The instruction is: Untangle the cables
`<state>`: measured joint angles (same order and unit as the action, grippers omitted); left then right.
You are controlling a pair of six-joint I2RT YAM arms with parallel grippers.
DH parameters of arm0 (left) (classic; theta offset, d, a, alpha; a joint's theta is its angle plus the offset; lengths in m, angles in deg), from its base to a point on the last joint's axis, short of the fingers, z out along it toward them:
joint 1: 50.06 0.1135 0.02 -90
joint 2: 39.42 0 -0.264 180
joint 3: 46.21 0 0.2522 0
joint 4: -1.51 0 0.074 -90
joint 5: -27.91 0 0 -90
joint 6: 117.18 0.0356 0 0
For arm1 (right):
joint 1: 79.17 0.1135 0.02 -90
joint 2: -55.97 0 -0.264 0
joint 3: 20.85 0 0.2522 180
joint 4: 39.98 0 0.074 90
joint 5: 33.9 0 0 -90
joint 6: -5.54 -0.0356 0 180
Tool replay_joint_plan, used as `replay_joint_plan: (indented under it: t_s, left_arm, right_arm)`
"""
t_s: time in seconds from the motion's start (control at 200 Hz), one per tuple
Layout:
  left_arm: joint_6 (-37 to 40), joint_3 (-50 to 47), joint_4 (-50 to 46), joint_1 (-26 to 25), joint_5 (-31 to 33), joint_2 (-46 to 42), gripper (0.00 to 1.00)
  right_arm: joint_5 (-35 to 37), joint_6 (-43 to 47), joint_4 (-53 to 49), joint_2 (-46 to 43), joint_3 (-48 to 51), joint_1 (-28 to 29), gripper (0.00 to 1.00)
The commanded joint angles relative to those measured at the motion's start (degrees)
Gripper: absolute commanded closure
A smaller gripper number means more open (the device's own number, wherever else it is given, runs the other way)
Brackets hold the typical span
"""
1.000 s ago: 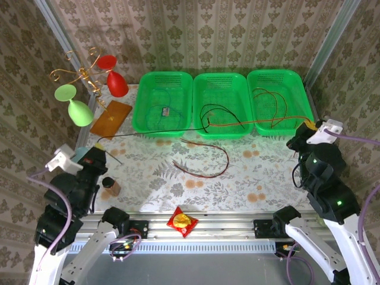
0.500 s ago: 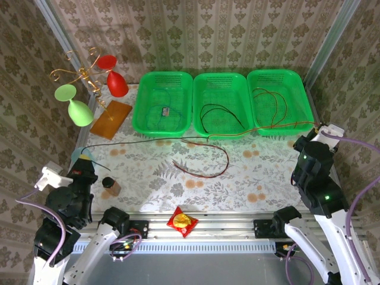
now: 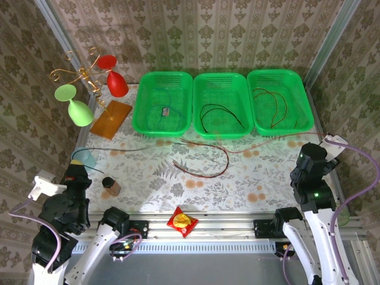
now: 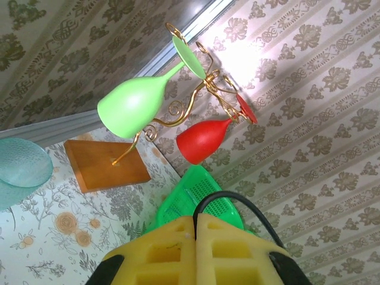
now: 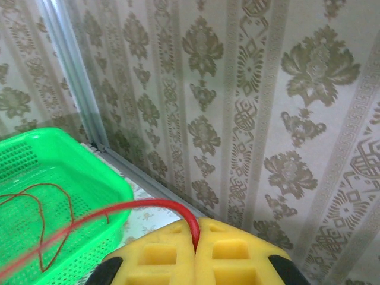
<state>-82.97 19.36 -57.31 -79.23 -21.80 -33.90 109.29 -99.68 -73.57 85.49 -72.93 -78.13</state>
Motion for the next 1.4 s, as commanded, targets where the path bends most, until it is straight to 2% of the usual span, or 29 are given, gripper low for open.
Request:
replay_joint_plan:
  t_s: [0.0,0.14,0.27,0.46,0.63,0.84,1.095,1.395]
  left_arm:
    - [-0.4,0.1,-1.9,-0.3,2.6,-1.3,1.0]
    - [-0.4,0.6,-2.7,-1.3,4.0,-2.0,1.0]
    - [-0.5,0.2,-1.6,-2.2,3.1,-1.8,1.0]
    - [-2.5,-3.1,2.4,-2.9,-4.1,1.6,1.0]
    - [-1.3,-3.8,7.8,-2.8,-12.6,8.5,1.0]
    - [2.0,-1.6,12.5,-2.8,-17.1,16.2,1.0]
    - [1.0,-2.7,16.9,-2.9,-19.4,19.0,1.0]
    - [-0.5,-3.7,16.8,-2.9,-21.5,18.8,1.0]
  right_arm:
    - [-2.2,-3.9,1.4,1.3,1.2,-3.4,1.0]
    - [-6.5,-5.9,1.4,2.8,2.2,-7.6,1.0]
    - [-10.1,-6.6,1.2,2.7,1.9,-8.1,1.0]
    - [-14.2,-7.6,-1.0,2.4,-1.6,-8.1,1.0]
    - [-19.8,-6.6,-2.8,2.7,-8.1,-7.9,1.0]
    - [-26.3,-4.8,-1.1,5.5,-17.6,-7.5,1.0]
    - [-32.0,-4.2,8.6,15.6,-28.1,-7.5,1.0]
    - [-37.4,-5.8,16.6,30.5,-39.9,-7.4,1.0]
